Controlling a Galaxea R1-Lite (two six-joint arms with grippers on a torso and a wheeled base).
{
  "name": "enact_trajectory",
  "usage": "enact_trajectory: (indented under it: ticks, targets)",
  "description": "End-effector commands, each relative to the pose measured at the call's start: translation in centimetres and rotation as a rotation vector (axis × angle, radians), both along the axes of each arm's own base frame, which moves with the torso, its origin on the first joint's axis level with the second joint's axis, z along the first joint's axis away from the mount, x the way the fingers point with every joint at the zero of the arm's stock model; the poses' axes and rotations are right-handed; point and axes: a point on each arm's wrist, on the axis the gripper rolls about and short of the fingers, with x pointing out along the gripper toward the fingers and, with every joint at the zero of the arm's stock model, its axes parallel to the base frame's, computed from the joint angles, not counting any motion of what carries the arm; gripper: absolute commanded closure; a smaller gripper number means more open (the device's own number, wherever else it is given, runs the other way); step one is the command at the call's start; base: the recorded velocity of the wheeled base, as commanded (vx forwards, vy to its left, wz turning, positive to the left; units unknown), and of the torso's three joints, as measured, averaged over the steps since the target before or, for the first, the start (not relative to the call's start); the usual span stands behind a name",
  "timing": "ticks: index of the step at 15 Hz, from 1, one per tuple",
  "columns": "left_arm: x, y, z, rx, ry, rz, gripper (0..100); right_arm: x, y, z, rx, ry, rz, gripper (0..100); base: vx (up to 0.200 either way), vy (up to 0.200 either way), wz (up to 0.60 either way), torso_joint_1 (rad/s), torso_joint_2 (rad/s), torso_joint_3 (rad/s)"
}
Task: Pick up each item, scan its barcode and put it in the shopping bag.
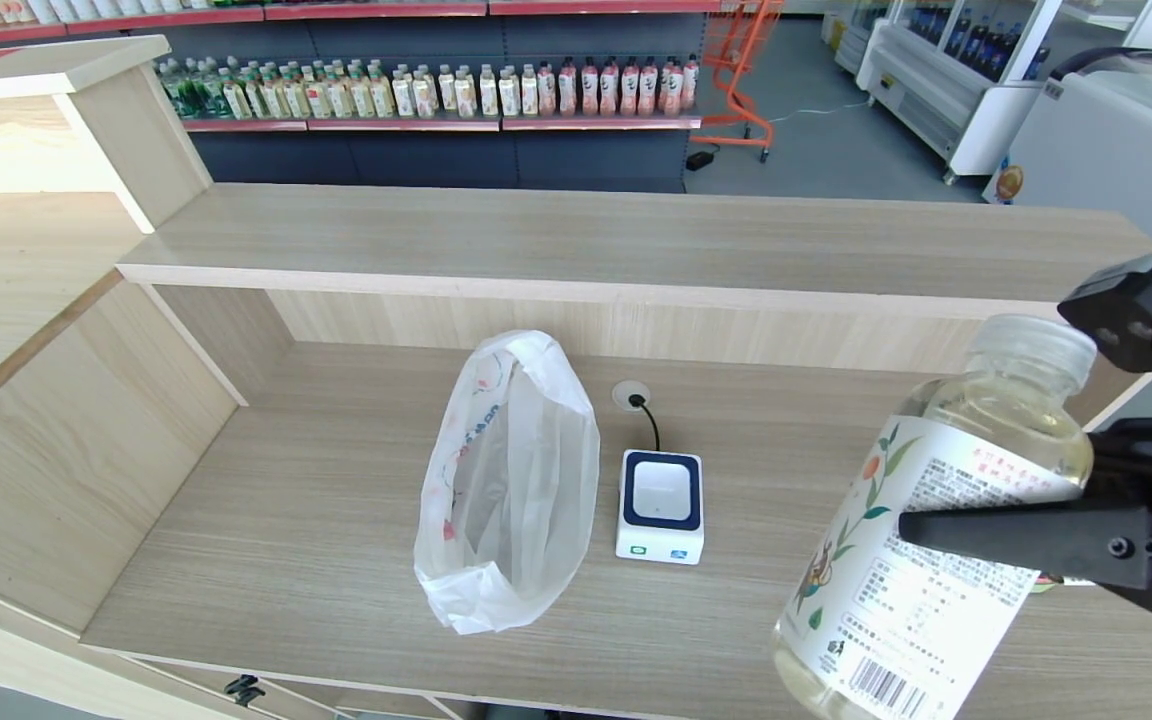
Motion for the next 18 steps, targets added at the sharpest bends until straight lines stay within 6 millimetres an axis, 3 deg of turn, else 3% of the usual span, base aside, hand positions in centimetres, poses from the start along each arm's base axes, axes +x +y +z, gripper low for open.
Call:
enact_trajectory:
  ticks: [1, 12, 14, 15, 16, 18]
  targets:
    - [0.0, 0.0, 0.0, 0.0, 0.001, 0.001, 0, -0.2, 0.1, 0.1, 0.001, -0.004, 0.008, 100, 0.0, 0.0, 0.0, 0.0, 0.0, 0.0]
    - [0.0, 0.0, 0.0, 0.0, 0.001, -0.001, 0, 0.0, 0.2, -0.2, -0.02, -0.084, 0.012, 100, 0.0, 0.0, 0.0, 0.0, 0.0, 0.0]
    - [0.0, 0.0, 0.0, 0.0, 0.001, 0.001, 0, 3.7, -1.3, -3.0, -0.181, -0.361, -0.051, 100, 0.0, 0.0, 0.0, 0.0, 0.0, 0.0]
    - [0.0, 0.0, 0.0, 0.0, 0.001, 0.001, 0, 4.6, -1.8, -3.7, -0.22, -0.422, -0.063, 100, 0.0, 0.0, 0.0, 0.0, 0.0, 0.0]
    - [0.0, 0.0, 0.0, 0.0, 0.003, -0.001, 0, 7.9, -3.3, -5.8, -0.393, -0.708, -0.084, 100, 0.0, 0.0, 0.0, 0.0, 0.0, 0.0]
    - [0.0, 0.0, 0.0, 0.0, 0.0, -0.001, 0, 10.9, -3.9, -6.7, -0.493, -0.918, -0.055, 100, 0.0, 0.0, 0.0, 0.0, 0.0, 0.0]
